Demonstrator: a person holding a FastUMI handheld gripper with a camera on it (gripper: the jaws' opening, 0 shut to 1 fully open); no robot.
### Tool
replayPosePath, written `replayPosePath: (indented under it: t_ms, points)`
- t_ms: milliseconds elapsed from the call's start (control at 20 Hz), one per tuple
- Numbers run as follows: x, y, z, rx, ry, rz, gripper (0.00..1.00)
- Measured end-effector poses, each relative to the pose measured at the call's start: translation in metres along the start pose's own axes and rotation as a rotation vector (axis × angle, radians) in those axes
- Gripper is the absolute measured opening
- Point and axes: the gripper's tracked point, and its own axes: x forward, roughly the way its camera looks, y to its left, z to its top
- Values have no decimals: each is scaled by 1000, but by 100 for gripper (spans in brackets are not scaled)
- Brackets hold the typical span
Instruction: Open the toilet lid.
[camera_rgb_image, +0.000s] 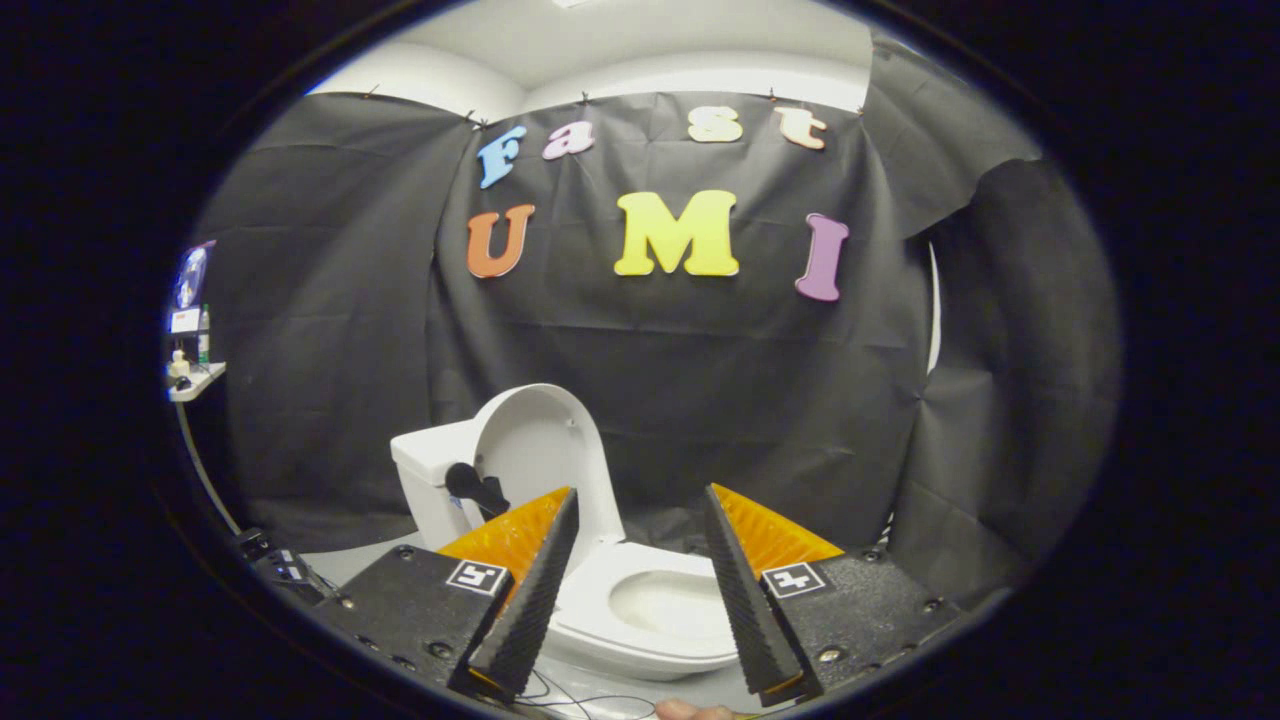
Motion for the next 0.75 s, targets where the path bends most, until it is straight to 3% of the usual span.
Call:
replayPosePath:
  t_ms: [400,750]
  points:
    - [-50,-59,-16,12,-28,-77,78]
    - [-92,-109,-55,94,10,-135,79]
